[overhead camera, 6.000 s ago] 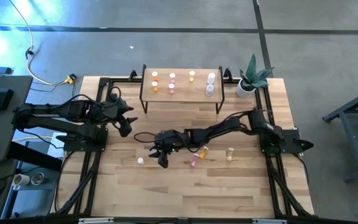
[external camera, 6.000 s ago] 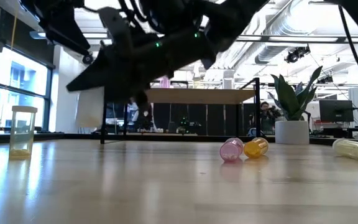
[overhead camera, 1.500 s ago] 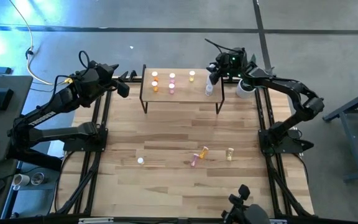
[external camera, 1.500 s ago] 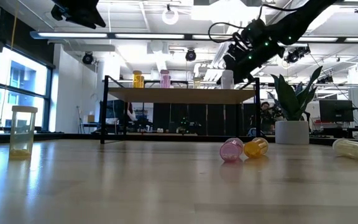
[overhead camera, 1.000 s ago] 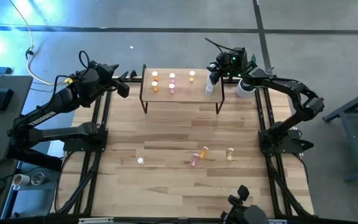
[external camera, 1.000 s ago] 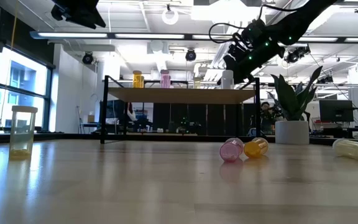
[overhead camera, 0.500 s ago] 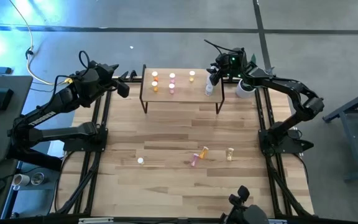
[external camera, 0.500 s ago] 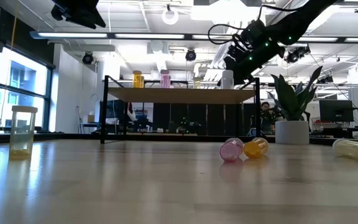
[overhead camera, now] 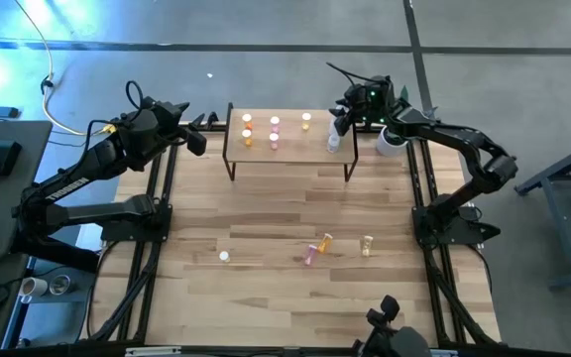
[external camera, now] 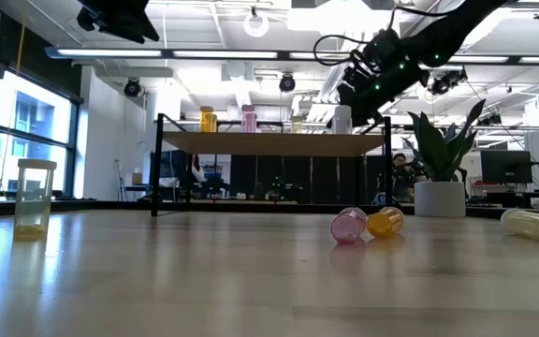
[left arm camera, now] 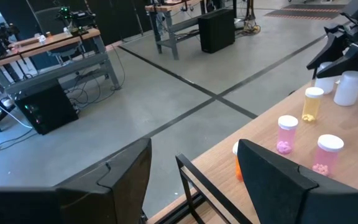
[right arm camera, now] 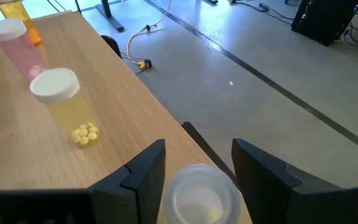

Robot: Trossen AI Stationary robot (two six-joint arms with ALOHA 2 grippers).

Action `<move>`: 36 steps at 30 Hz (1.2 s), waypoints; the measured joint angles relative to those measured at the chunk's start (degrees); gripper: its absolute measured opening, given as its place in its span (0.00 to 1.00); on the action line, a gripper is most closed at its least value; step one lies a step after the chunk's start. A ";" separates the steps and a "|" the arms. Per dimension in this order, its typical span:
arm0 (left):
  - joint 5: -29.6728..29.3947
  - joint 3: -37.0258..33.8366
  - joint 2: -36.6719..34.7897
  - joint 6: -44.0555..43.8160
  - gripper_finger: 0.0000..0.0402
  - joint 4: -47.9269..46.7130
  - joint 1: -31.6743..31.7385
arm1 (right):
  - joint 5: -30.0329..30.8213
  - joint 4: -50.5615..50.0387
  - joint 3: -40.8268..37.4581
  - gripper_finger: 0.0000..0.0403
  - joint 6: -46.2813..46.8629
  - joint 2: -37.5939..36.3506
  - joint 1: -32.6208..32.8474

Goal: Pick and place medicine bottles onto shelf by color
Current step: Put the white pill bottle on the shelf aligned with the other white pill bottles

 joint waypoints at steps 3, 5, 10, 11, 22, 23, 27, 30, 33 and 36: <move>0.00 0.00 0.00 0.01 0.57 0.00 0.00 | 0.00 0.29 0.00 0.44 0.07 -0.38 0.00; 0.00 -0.01 -0.01 0.01 0.57 0.00 0.00 | 0.00 0.36 0.00 0.44 0.09 -0.91 0.00; 0.00 -0.02 0.00 0.01 0.57 0.00 0.00 | 0.00 1.00 0.02 0.44 1.25 -2.65 0.00; 0.00 0.00 0.00 0.01 0.57 0.00 0.00 | 0.00 1.02 0.02 0.44 1.22 -3.06 0.00; 0.00 -0.02 -0.02 0.01 0.57 0.00 0.00 | 4.96 -0.12 0.04 0.44 2.56 -7.37 0.02; 0.00 -0.02 -0.02 0.01 0.57 0.00 0.00 | 6.18 -0.80 0.04 0.44 2.54 -7.97 0.02; 0.00 -0.02 -0.02 0.02 0.57 0.00 0.00 | 10.17 -4.60 0.04 0.44 2.58 -10.53 0.02; 0.00 -0.02 -0.02 0.04 0.57 0.00 0.00 | 11.94 -8.15 0.04 0.44 4.18 -11.91 0.02; 0.00 -0.02 0.14 0.17 0.57 0.02 0.00 | 12.14 -10.88 0.04 0.44 7.52 -12.15 0.02; -0.01 -0.02 0.70 0.17 0.57 0.03 0.00 | 12.16 -12.56 0.04 0.44 9.22 -11.44 0.28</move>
